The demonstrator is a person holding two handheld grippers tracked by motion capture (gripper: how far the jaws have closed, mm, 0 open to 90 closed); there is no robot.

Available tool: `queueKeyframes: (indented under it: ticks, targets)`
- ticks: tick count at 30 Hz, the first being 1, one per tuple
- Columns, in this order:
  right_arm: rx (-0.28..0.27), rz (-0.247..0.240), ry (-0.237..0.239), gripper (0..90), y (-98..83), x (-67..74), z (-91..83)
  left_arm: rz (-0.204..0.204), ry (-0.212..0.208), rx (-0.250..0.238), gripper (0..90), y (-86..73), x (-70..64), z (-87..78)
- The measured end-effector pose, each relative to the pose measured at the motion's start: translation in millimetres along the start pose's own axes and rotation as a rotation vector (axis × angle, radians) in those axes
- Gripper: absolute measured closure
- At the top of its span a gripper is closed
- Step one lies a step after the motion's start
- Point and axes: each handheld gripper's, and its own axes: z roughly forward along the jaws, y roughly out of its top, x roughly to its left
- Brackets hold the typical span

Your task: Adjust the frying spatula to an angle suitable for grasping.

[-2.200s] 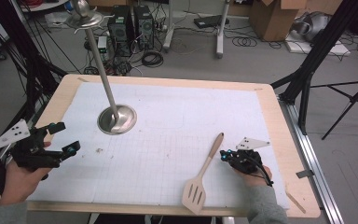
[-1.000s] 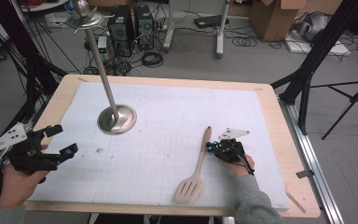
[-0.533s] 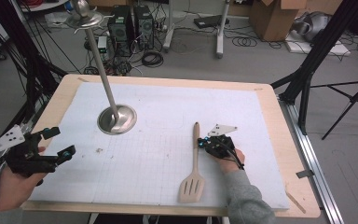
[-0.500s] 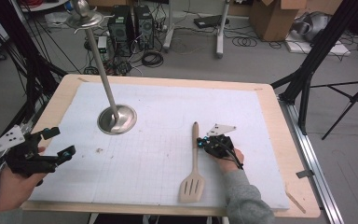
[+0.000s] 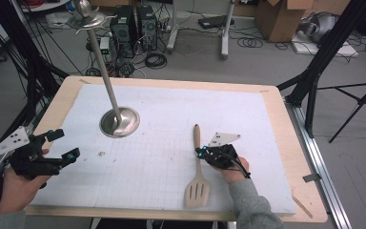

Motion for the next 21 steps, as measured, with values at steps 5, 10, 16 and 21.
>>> queueKeyframes:
  ticks: [5,10,16,21]
  targets:
    - [0.058,-0.058,0.044,90.0,-1.8,15.6,9.1,0.002,-0.013,-0.002,1.8,1.9,0.6,5.7]
    - [0.092,-0.073,0.066,90.0,-3.7,21.6,14.8,0.002,-0.024,0.006,1.8,1.7,0.8,12.0]
    - [0.125,-0.097,0.066,90.0,-5.5,24.4,15.6,0.011,-0.022,0.004,1.8,2.3,0.0,12.6]
    - [0.146,-0.153,0.038,90.0,-6.1,31.1,12.0,0.003,-0.017,-0.005,1.8,2.6,0.7,11.2]
